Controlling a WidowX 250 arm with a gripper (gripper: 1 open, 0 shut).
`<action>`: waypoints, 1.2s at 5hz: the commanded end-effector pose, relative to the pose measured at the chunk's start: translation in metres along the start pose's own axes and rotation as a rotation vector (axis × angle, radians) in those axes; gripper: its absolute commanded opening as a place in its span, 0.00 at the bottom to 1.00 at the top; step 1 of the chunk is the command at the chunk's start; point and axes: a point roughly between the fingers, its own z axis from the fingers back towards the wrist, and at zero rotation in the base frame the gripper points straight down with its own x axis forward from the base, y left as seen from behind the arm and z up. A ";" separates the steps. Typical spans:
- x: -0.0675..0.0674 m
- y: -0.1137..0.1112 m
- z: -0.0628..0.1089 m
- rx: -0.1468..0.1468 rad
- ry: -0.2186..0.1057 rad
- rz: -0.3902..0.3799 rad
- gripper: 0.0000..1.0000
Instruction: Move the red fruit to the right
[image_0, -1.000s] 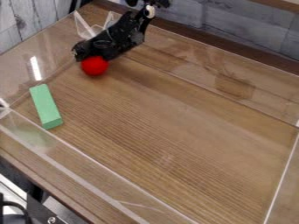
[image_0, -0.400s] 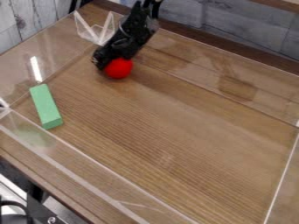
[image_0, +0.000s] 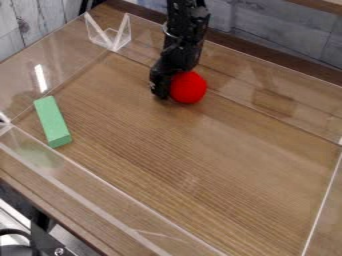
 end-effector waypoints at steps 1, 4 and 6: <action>-0.013 -0.005 0.026 -0.035 -0.102 0.029 0.00; -0.031 0.010 0.041 -0.157 -0.122 0.130 0.00; -0.016 0.001 0.025 -0.074 -0.115 0.043 0.00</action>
